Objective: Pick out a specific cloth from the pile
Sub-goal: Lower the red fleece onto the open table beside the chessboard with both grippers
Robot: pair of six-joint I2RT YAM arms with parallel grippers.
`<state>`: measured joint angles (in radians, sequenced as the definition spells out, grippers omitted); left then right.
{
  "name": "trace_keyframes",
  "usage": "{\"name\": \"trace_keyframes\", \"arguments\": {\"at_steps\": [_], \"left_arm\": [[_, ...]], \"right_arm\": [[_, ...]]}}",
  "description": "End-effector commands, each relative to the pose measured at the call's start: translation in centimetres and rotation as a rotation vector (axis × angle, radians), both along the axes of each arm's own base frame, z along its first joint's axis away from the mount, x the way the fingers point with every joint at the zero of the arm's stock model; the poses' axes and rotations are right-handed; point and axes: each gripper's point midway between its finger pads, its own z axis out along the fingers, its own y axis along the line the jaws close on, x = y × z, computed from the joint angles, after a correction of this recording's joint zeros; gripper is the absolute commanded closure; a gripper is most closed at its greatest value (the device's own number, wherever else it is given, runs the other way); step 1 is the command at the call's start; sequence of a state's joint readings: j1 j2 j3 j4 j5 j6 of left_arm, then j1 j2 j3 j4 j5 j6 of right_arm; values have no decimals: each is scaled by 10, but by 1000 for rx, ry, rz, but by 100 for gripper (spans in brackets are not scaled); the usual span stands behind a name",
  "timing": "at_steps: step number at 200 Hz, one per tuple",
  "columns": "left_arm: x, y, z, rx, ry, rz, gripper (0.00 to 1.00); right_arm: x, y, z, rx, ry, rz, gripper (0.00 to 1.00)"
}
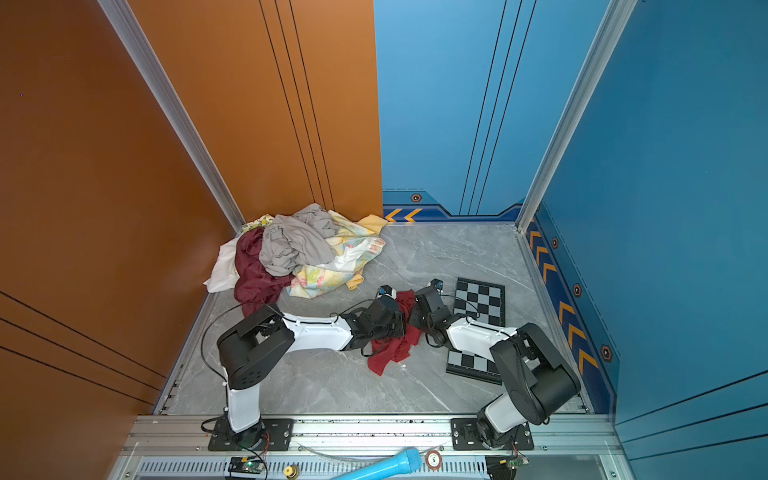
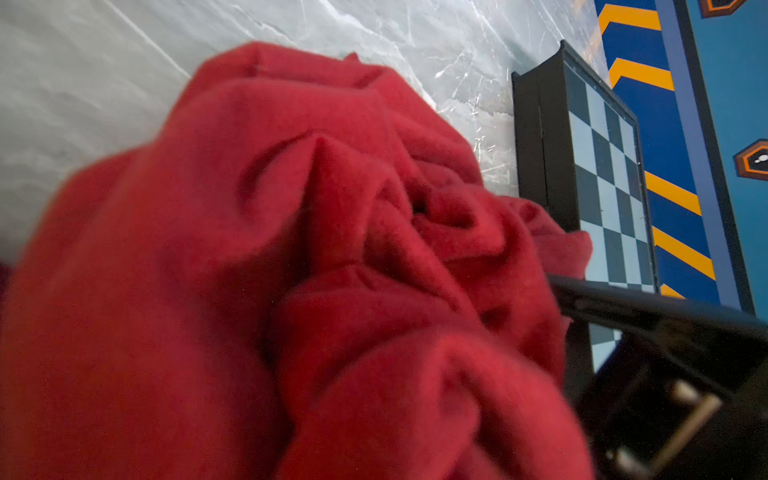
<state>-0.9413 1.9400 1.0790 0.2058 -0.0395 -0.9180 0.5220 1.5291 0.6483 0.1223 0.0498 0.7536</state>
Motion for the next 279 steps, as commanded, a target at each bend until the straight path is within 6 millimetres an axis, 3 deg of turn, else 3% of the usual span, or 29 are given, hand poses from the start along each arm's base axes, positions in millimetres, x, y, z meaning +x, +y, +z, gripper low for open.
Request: {"name": "trace_keyframes", "arguments": {"at_steps": [1, 18, 54, 108, 178, 204, 246, 251, 279], "left_arm": [[-16, 0, -8, 50, 86, -65, 100], [-19, 4, -2, 84, 77, -90, 99], [-23, 15, 15, 152, 47, -146, 51], [-30, 20, 51, 172, -31, -232, 28], [-46, 16, 69, 131, -63, -359, 20], [-51, 20, 87, 103, -103, -402, 19], [-61, 52, 108, 77, -138, -442, 18], [-64, 61, 101, 84, -123, -433, 18], [-58, 106, 103, 60, -112, -307, 18]], "right_arm": [[-11, -1, -18, -1, 83, 11, 100], [-12, -5, -15, -10, 81, 9, 98], [-12, -14, 2, -31, 51, -1, 82], [-10, -27, 51, -40, -39, 1, 57], [-6, -36, 103, -28, -138, 36, 36], [-5, -34, 116, -32, -176, 64, 31], [-2, -12, 116, -59, -174, 146, 32], [-2, -8, 115, -70, -172, 160, 32], [0, 17, 103, -127, -148, 234, 32]]}}
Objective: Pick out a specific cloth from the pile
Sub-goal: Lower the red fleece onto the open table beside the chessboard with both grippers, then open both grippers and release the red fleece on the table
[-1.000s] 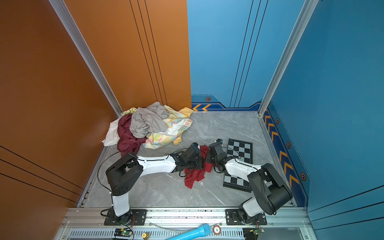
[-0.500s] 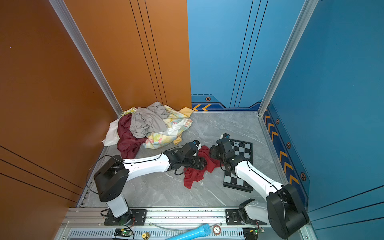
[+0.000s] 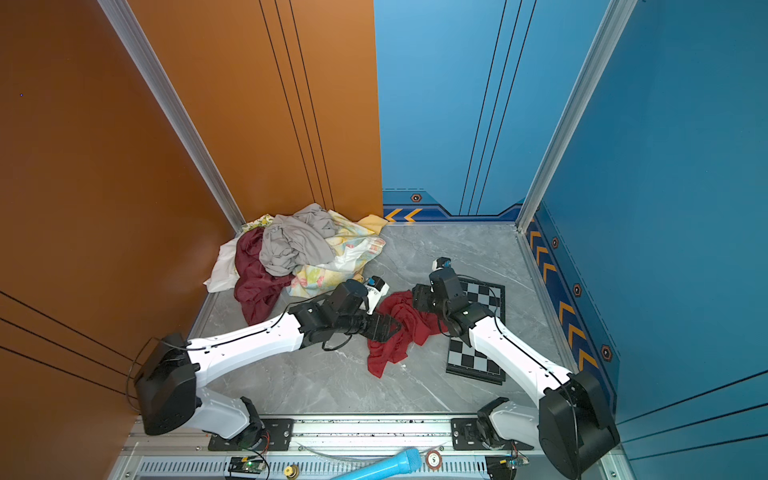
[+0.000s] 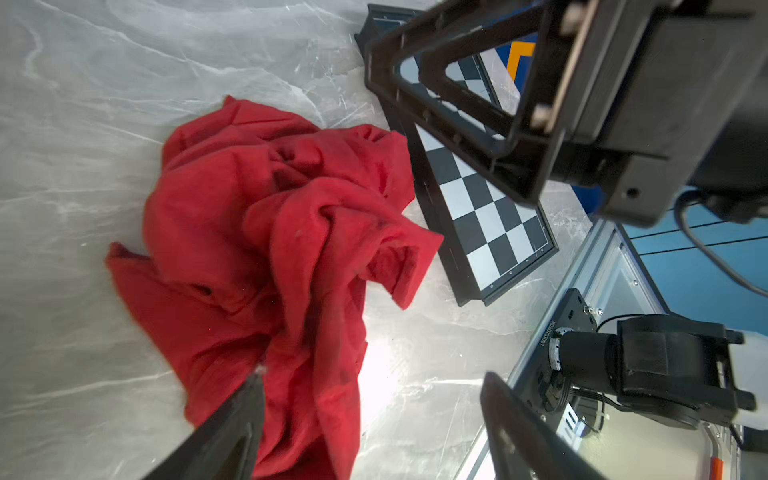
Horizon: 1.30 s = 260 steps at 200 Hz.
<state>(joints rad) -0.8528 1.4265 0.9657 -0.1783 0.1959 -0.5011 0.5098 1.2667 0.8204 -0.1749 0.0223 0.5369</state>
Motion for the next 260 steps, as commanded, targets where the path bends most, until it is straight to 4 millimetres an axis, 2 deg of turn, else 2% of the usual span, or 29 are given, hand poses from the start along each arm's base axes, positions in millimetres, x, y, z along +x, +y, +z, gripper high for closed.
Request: {"name": "trace_keyframes", "arguments": {"at_steps": [1, 31, 55, 64, 68, 98, 117, 157, 218, 238, 260], "left_arm": [[-1, 37, -9, 2, 38, 65, 18], [10, 87, -27, 6, 100, 248, 18], [14, 105, -34, 6, 126, 326, 18], [16, 109, -34, 6, 127, 345, 18], [17, 111, -33, 8, 125, 356, 18], [24, 121, -29, 7, 108, 400, 18], [28, 127, -29, 24, 102, 420, 19], [32, 134, -21, 77, 85, 415, 18], [35, 152, -13, 134, 43, 431, 18], [35, 158, -12, 140, 26, 440, 17], [37, 165, -9, 148, 5, 450, 16]], "right_arm": [[0, 17, -9, -78, 23, 71, 32], [-1, 44, -30, -171, 53, 144, 32], [-7, 58, -55, -258, 102, 182, 32], [-7, 55, -65, -296, 126, 174, 32], [-14, 62, -70, -316, 131, 200, 33], [-25, 53, -102, -476, 176, 228, 32], [-29, 42, -113, -537, 190, 227, 32], [-30, 24, -113, -561, 184, 212, 30], [-34, 9, -105, -562, 150, 220, 25], [-35, 17, -95, -506, 96, 257, 21], [-31, 39, -72, -396, 11, 317, 16]]}}
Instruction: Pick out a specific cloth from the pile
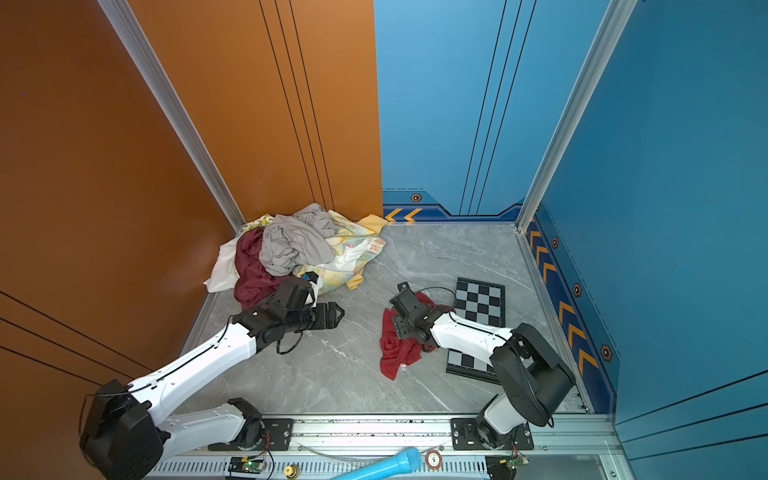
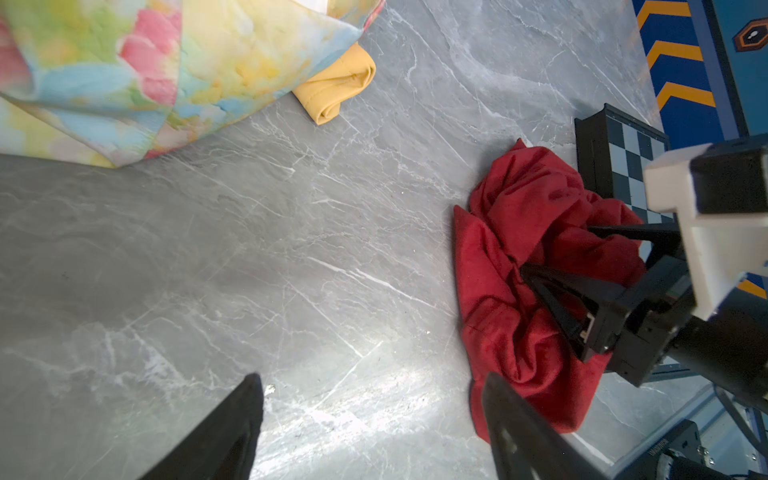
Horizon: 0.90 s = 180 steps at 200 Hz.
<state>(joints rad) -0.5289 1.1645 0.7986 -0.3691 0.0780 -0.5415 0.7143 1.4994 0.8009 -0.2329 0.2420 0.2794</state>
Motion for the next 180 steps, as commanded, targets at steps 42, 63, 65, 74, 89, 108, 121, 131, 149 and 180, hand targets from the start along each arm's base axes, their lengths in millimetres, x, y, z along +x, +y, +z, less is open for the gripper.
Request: {"name": "trace_keyframes", "arguments": {"at_steps": [42, 63, 65, 74, 89, 108, 121, 131, 149, 180], "left_arm": [[-1, 23, 11, 77, -59, -2, 15], [-4, 26, 13, 100, -73, -15, 15], [-4, 27, 13, 102, -75, -16, 15], [-4, 29, 15, 113, -85, -19, 15], [-5, 33, 18, 138, -105, -18, 7], [-5, 43, 29, 174, -150, 2, 2], [-4, 50, 40, 191, -192, 23, 2], [-3, 55, 49, 208, -224, 40, 2], [-1, 67, 65, 255, -286, 70, 2], [8, 100, 82, 388, -378, 164, 2]], "right_arm": [[6, 54, 78, 337, -192, 194, 7], [7, 57, 106, 408, -264, 196, 3], [7, 57, 110, 415, -272, 195, 3], [7, 55, 120, 435, -298, 187, 2], [19, 36, 137, 471, -344, 122, 0], [23, 19, 158, 491, -400, 85, 0], [27, 4, 170, 485, -439, 56, 0], [29, -10, 177, 466, -467, 31, 1], [34, -43, 187, 419, -520, -33, 0], [36, -101, 190, 345, -600, -162, 0]]}}
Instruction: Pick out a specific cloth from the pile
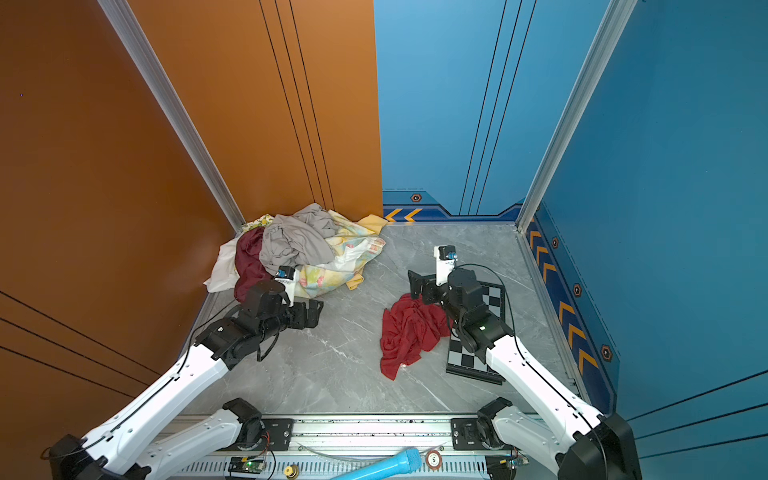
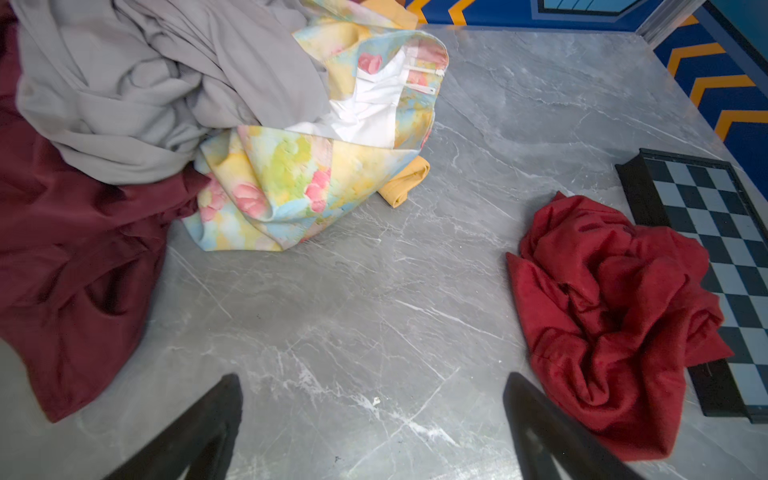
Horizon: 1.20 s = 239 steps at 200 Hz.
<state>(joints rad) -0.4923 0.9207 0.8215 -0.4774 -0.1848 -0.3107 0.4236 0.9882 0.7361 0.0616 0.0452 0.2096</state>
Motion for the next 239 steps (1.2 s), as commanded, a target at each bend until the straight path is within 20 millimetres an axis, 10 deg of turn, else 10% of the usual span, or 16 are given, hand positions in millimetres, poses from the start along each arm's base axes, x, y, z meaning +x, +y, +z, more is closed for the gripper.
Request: {"name": "trace_keyframes", "arguments": {"at_steps": [1, 91, 186, 239], "left_arm": [[9, 35, 18, 147, -92, 106, 2], [44, 126, -29, 236, -218, 370, 2], [70, 144, -63, 149, -317, 353, 2], [87, 137, -77, 146, -349, 315, 2]], "right_arm": [[-2, -43, -13, -69, 1, -118, 0], [-8, -134, -76, -130, -25, -426, 0], [17, -154, -139, -157, -8, -479, 0], [21, -162, -139, -133, -18, -496, 0]]}}
